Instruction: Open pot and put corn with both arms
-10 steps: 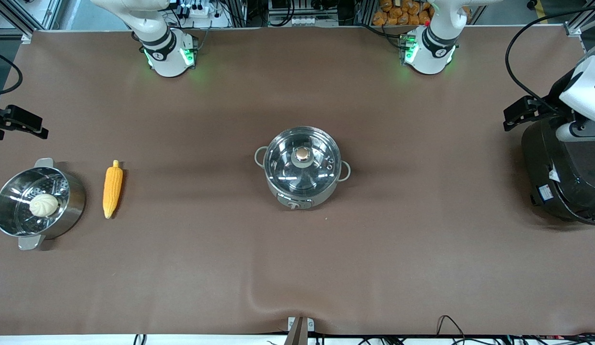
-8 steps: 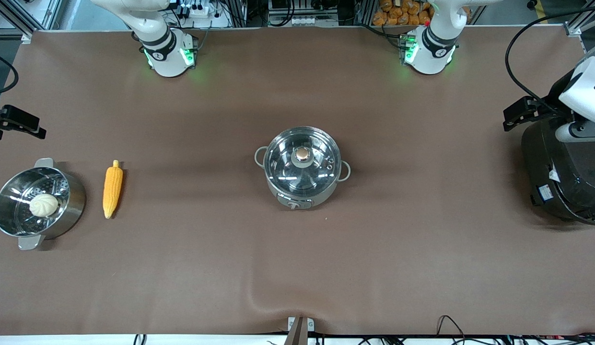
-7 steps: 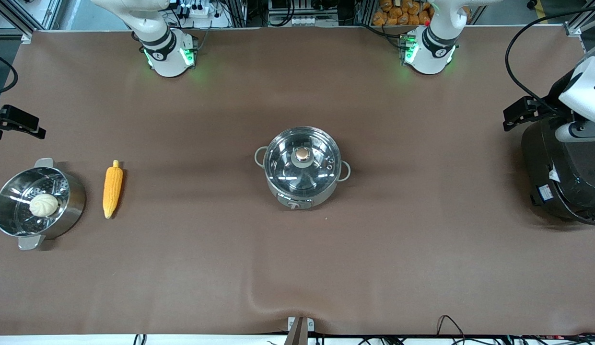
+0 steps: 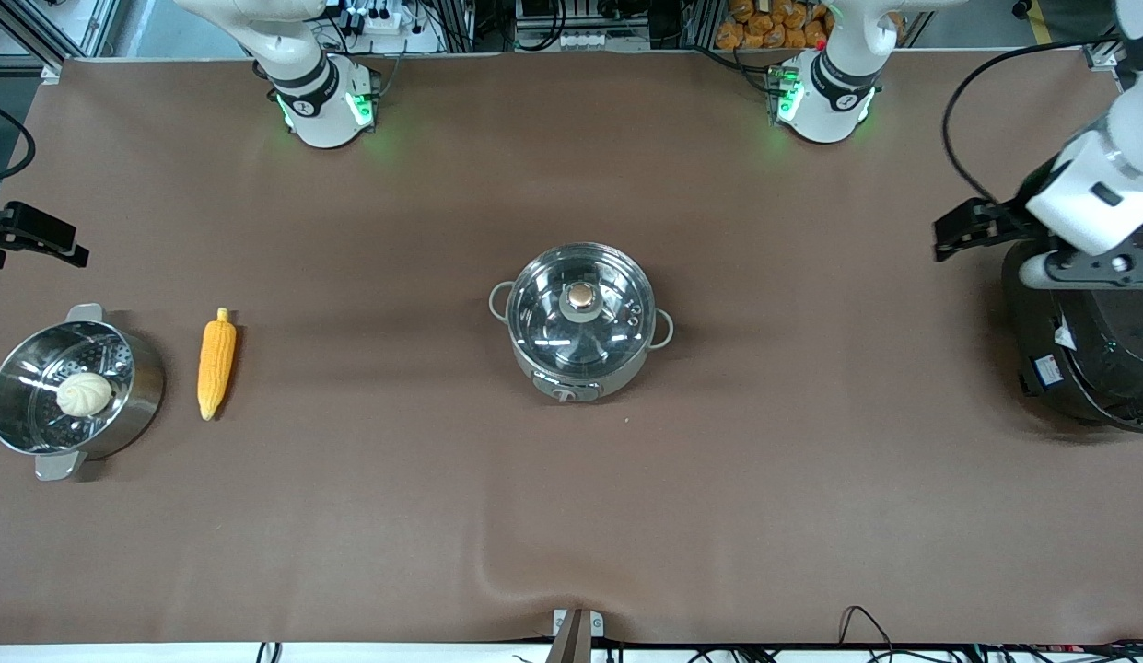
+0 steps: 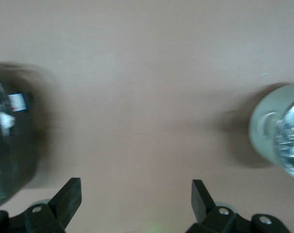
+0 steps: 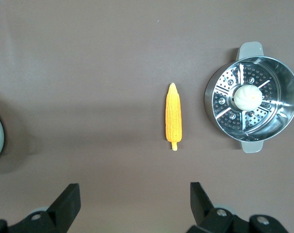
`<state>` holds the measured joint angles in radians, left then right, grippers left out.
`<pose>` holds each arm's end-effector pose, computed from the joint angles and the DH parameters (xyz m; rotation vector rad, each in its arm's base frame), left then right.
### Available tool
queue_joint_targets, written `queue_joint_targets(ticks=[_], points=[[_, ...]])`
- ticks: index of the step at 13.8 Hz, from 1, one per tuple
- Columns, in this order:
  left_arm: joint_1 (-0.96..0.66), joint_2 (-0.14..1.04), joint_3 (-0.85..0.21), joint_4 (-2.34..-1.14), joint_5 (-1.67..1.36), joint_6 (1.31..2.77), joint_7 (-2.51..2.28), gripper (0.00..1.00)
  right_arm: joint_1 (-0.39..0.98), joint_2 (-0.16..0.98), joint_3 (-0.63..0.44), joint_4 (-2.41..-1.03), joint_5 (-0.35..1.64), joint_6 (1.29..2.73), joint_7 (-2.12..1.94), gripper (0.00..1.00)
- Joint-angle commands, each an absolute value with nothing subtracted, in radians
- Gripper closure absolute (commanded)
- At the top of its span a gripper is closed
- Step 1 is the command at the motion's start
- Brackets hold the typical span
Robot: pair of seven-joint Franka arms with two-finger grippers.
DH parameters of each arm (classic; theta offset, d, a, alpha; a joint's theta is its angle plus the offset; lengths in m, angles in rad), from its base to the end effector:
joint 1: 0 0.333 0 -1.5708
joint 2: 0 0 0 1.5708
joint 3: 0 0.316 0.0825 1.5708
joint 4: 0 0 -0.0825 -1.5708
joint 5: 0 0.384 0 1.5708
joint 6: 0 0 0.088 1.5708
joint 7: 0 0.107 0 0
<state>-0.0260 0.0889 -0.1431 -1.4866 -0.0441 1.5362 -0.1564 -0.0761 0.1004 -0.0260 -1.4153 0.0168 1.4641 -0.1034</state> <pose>0.5697 -0.0983 0.6114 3.0909 -0.0202 -0.0728 0.5723 -0.0558 0.6313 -3.1213 -0.0042 0.0778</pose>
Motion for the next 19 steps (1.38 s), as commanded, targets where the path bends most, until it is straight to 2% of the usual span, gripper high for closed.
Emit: queue_joint_targets(ticks=[1,3,8,12,15,17,19], points=[[-0.066,0.127,-0.164,-1.47,-0.106,1.568,-0.263,0.0,-0.083,0.095,-0.021,-1.439,0.02,1.483,-0.104,0.0],[-0.138,0.132,-0.173,-1.468,-0.094,1.577,-0.366,0.0,-0.078,0.092,-0.02,-1.494,0.018,1.538,-0.098,0.0],[-0.313,0.219,-0.173,-1.463,-0.071,1.727,-0.593,0.0,-0.069,0.084,-0.018,-1.673,0.017,1.695,-0.017,0.0],[-0.426,0.282,-0.173,-1.46,-0.026,1.761,-0.771,0.0,-0.081,0.043,-0.021,-1.95,0.018,1.963,-0.009,0.0],[-0.501,0.334,-0.172,-1.457,0.015,1.805,-0.88,0.0,-0.083,0.057,-0.021,-2.21,0.018,2.257,0.023,0.0],[-0.532,0.37,-0.172,-1.456,0.029,1.851,-0.935,0.0,-0.095,0.122,-0.025,-2.237,-0.009,2.322,0.011,0.0],[-0.563,0.408,-0.17,-1.456,0.032,1.899,-0.978,0.0,-0.124,0.188,-0.025,-2.235,-0.139,2.37,0.018,0.0]])
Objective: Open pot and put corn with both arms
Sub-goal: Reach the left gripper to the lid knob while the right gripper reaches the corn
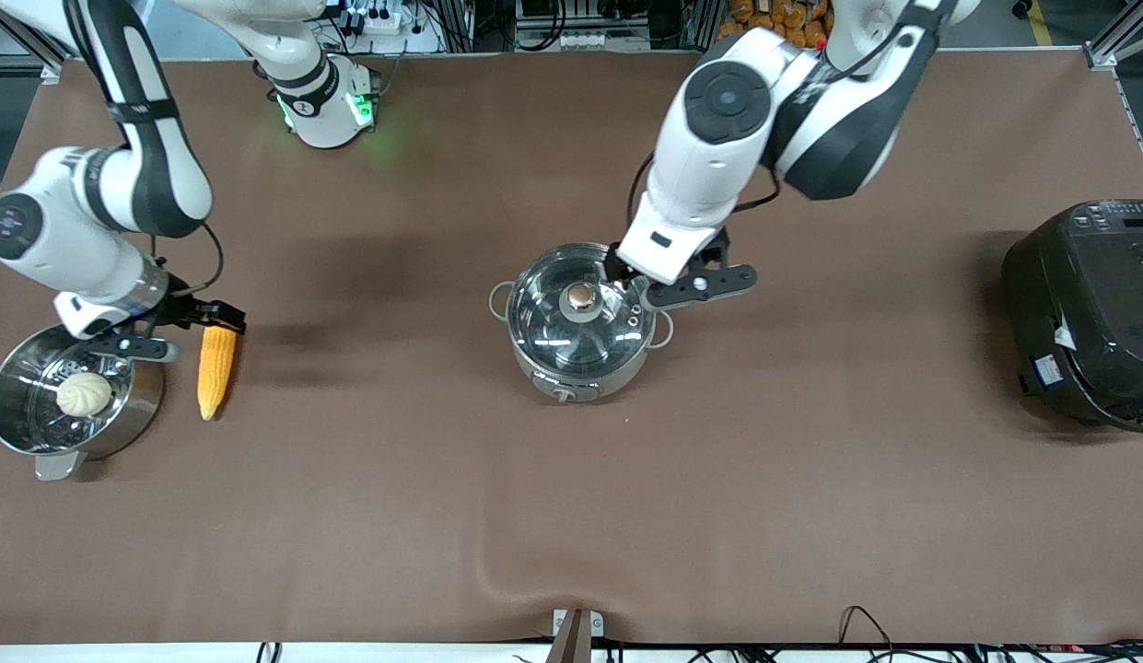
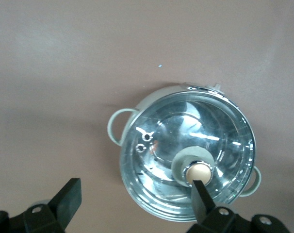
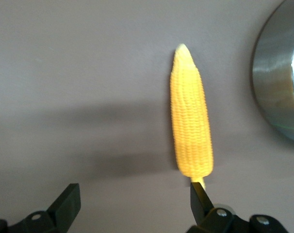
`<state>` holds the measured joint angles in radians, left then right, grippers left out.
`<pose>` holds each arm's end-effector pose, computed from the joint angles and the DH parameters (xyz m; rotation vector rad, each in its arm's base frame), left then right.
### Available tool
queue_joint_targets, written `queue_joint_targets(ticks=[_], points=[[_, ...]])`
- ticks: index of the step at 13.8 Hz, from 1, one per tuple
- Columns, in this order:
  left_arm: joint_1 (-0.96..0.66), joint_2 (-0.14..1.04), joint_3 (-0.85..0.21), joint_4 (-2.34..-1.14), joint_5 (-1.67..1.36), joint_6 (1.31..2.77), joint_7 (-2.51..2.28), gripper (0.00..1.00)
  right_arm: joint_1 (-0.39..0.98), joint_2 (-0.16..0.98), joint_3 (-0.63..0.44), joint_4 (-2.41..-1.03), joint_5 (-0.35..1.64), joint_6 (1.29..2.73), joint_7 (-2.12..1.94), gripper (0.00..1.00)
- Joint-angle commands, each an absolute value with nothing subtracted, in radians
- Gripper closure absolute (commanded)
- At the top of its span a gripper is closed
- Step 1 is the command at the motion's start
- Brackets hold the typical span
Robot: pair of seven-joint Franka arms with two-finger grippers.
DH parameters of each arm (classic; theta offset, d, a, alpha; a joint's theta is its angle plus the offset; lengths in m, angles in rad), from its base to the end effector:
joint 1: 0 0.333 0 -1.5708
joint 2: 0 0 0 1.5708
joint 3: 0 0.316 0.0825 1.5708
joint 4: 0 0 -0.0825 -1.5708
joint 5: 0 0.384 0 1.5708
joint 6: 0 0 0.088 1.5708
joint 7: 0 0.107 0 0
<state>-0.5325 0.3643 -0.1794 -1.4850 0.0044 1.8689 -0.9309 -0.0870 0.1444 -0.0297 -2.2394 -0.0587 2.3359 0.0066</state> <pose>0.5189 -0.4254 0.4707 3.0621 0.3538 -0.0403 0.5300 -0.0631 0.3006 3.0951 -0.1261 -0.0780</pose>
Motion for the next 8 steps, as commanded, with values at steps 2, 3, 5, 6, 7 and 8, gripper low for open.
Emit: queue_joint_targets(ticks=[2,3,5,6,7,8], points=[[-0.6,0.442,-0.17,-1.453,0.075,1.913,-1.008,0.0,-0.166,0.242,-0.025,-2.235,-0.146,2.428,0.018,0.11],[-0.613,0.46,-0.17,-1.445,0.086,1.93,-1.023,0.0,-0.172,0.267,-0.025,-2.233,-0.147,2.46,0.018,0.13],[-0.652,0.497,-0.16,-1.43,0.092,1.96,-1.081,0.0,-0.176,0.333,-0.025,-2.232,-0.149,2.578,0.015,0.13],[-0.66,0.515,-0.16,-1.414,0.1,1.967,-1.098,0.0,-0.187,0.362,-0.026,-2.23,-0.153,2.633,0.009,0.14],[-0.667,0.534,-0.16,-1.398,0.109,1.97,-1.114,0.0,-0.201,0.382,-0.026,-2.224,-0.161,2.664,0.009,0.13],[-0.673,0.551,-0.16,-1.382,0.117,1.97,-1.126,0.0,-0.202,0.388,-0.025,-2.221,-0.164,2.668,0.009,0.13]])
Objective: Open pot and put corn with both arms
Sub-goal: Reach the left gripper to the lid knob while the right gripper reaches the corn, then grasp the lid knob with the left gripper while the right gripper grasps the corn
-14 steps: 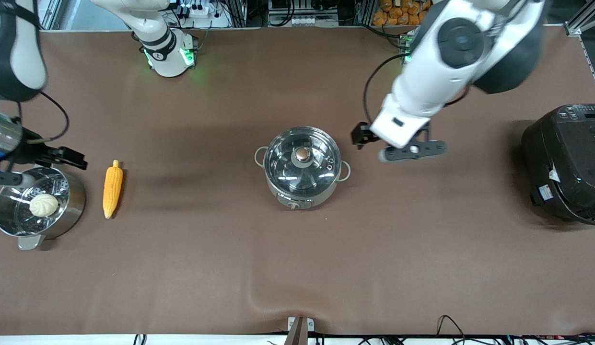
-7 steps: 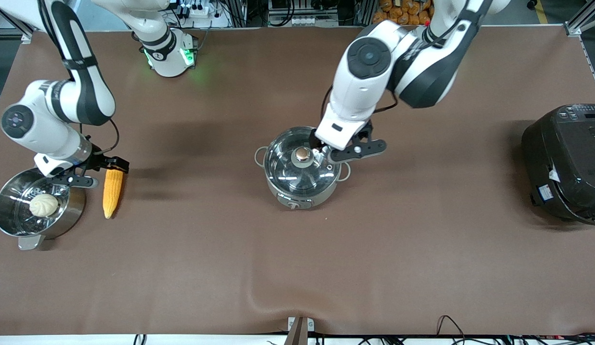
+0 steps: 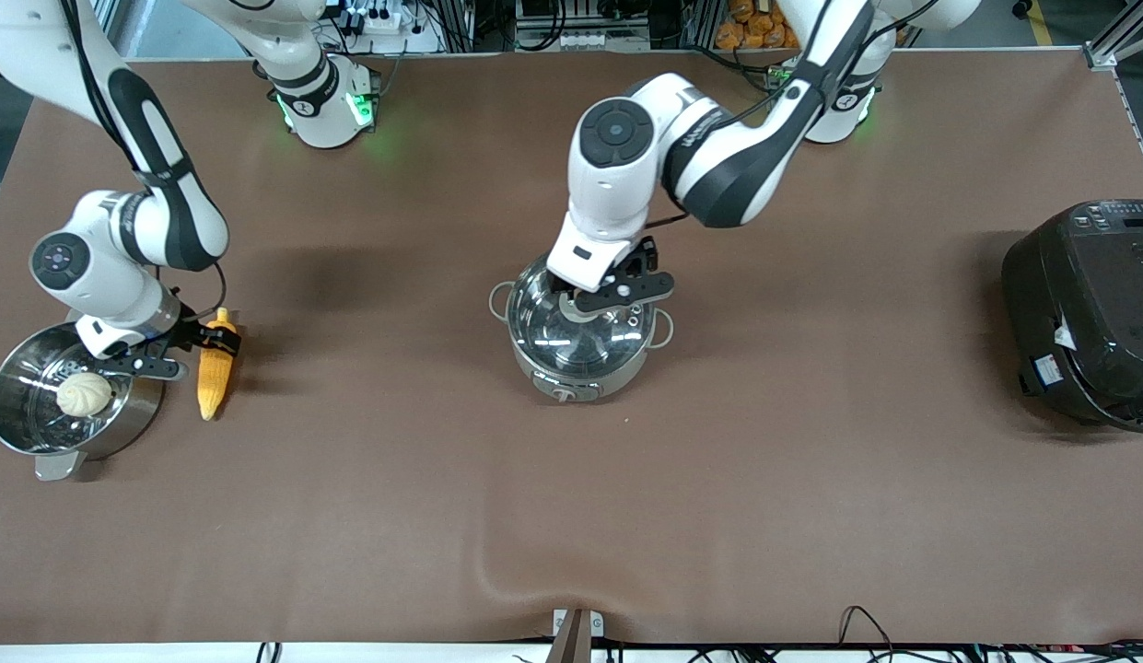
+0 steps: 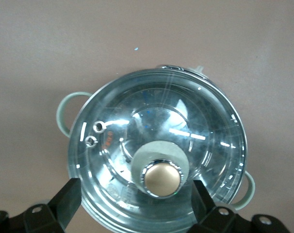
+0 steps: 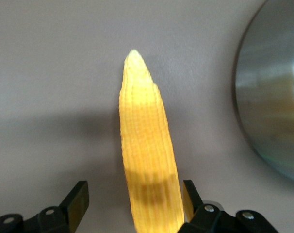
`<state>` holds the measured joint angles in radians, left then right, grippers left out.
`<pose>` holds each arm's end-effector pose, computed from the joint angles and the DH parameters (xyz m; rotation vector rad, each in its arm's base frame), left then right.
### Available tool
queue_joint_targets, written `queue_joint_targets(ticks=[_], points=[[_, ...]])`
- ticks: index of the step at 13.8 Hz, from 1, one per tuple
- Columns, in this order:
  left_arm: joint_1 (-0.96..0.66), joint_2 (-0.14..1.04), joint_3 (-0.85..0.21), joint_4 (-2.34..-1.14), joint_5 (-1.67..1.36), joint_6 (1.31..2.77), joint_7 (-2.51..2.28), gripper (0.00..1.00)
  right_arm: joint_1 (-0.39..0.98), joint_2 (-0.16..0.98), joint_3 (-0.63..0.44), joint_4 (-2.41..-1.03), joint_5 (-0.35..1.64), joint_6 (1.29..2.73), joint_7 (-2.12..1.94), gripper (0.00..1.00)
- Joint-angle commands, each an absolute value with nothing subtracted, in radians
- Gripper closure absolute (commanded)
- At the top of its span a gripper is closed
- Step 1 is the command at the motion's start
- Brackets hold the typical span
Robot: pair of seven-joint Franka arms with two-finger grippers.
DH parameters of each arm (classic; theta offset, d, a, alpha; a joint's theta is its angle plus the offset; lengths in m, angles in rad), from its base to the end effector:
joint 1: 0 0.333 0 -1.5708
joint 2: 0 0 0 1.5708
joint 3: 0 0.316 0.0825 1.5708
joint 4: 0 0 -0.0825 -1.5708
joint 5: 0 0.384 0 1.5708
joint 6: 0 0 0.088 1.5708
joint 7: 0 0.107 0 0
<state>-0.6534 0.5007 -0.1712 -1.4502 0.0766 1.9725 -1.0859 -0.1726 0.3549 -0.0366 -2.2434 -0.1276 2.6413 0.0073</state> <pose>0.4943 -0.4975 0.4035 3.0866 0.3944 0.0126 0.5373 -0.1110 0.2114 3.0569 -0.1580 0.0530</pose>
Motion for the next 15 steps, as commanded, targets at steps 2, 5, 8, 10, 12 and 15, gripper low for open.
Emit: queue_joint_targets(ticks=[2,5,8,10,12,15], points=[[-0.68,0.571,-0.16,-1.376,0.147,1.973,-1.129,0.02,-0.204,0.39,-0.026,-2.223,-0.167,2.669,0.009,0.16],[-0.696,0.586,-0.158,-1.376,0.164,1.999,-1.155,0.03,-0.206,0.397,-0.025,-2.223,-0.173,2.678,0.009,0.25],[-0.709,0.601,-0.158,-1.376,0.166,2.014,-1.157,0.06,-0.198,0.416,-0.025,-2.209,-0.189,2.68,0.009,0.4],[-0.71,0.607,-0.158,-1.376,0.166,2.016,-1.158,0.08,-0.21,0.436,-0.026,-2.195,-0.189,2.683,0.009,0.4],[-0.712,0.609,-0.158,-1.379,0.169,2.016,-1.157,0.1,-0.232,0.448,-0.023,-2.191,-0.189,2.684,0.009,0.39],[-0.712,0.617,-0.161,-1.382,0.173,2.016,-1.157,0.16,-0.222,0.44,-0.021,-2.191,-0.187,2.681,0.018,0.53]])
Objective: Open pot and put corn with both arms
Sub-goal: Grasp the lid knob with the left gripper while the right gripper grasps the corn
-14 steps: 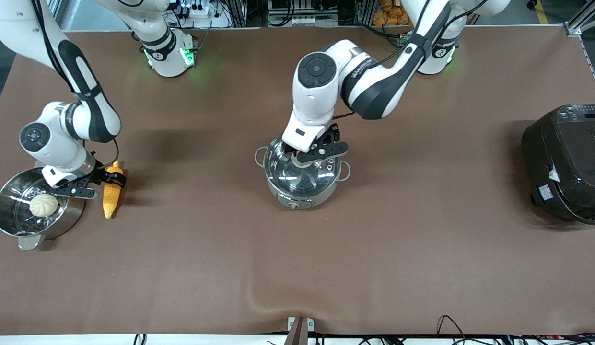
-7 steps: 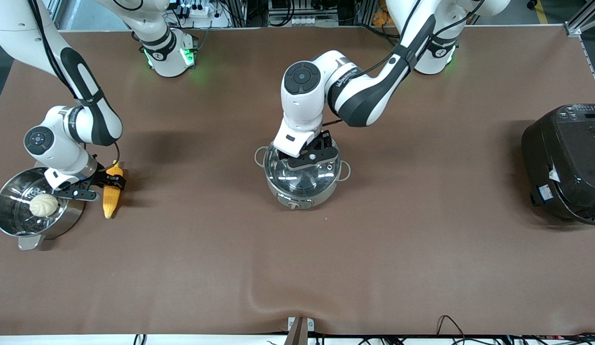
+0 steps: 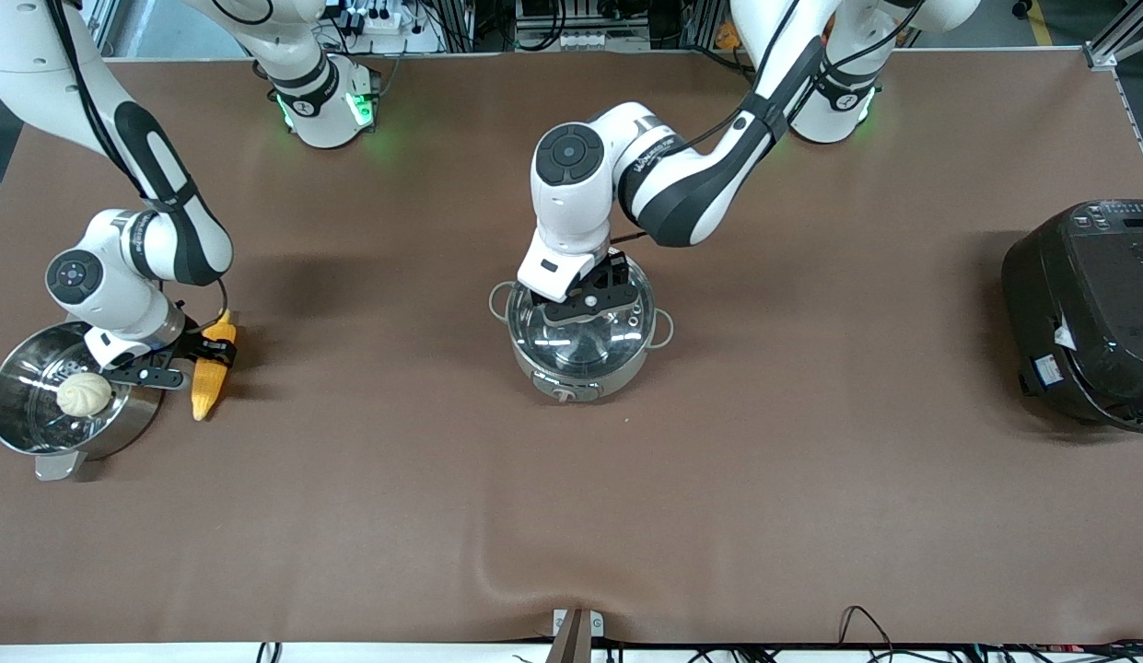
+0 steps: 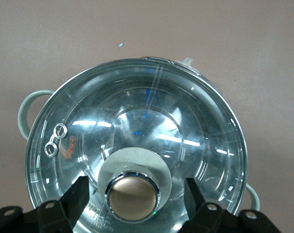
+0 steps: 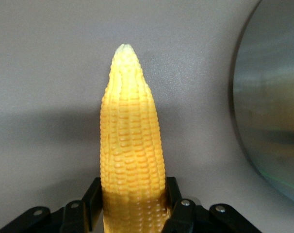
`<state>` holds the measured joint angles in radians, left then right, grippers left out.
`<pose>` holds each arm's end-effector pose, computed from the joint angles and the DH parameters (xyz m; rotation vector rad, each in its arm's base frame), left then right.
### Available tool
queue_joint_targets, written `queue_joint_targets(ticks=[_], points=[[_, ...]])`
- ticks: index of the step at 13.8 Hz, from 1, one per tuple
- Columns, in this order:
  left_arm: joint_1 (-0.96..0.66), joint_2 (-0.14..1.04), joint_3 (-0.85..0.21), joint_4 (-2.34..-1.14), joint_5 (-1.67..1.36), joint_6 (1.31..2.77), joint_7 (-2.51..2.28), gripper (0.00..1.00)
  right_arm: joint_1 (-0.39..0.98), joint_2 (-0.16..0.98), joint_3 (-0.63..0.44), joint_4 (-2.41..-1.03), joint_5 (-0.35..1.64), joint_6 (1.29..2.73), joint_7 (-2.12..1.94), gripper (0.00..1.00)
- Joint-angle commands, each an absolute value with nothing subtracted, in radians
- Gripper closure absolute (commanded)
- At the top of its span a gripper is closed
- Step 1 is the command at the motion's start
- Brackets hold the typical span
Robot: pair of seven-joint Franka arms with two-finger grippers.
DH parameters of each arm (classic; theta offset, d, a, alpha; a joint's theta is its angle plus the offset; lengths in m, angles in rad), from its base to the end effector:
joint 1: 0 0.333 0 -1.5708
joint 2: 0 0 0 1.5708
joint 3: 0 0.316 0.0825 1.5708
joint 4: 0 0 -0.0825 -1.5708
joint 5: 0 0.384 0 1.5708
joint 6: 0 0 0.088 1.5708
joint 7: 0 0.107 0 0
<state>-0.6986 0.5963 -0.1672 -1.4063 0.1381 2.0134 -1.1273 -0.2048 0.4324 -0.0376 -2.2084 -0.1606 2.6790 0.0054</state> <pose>0.4888 -0.5263 0.3606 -3.1188 -0.3646 -0.0588 0.5406 -0.1290 0.1844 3.0436 -0.1547 0.0404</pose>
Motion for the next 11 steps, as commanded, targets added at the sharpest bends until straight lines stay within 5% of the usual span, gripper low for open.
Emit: queue_joint_targets(ticks=[1,3,5,7,8,9,11], points=[[-0.712,0.618,-0.161,-1.382,0.173,2.016,-1.157,0.18,-0.215,0.433,-0.018,-2.191,-0.187,2.672,0.024,0.6],[-0.712,0.623,-0.161,-1.382,0.173,2.016,-1.157,0.22,-0.178,0.384,-0.018,-2.189,-0.184,2.645,0.025,0.74],[-0.712,0.621,-0.163,-1.382,0.175,2.014,-1.158,0.36,-0.15,0.316,-0.015,-2.127,-0.18,2.44,0.023,0.75],[-0.724,0.623,-0.161,-1.384,0.172,2.014,-1.158,0.67,-0.092,0.278,-0.009,-2.01,-0.175,2.181,0.023,0.75],[-0.724,0.624,-0.161,-1.384,0.173,2.014,-1.158,0.89,-0.068,0.267,-0.011,-1.975,-0.175,2.116,0.025,0.75],[-0.724,0.623,-0.161,-1.385,0.175,2.014,-1.157,1.0,-0.061,0.261,-0.011,-1.958,-0.175,2.093,0.025,0.75],[-0.719,0.606,-0.161,-1.384,0.173,2.014,-1.157,1.0,-0.054,0.258,-0.008,-1.947,-0.166,2.091,0.029,0.75]])
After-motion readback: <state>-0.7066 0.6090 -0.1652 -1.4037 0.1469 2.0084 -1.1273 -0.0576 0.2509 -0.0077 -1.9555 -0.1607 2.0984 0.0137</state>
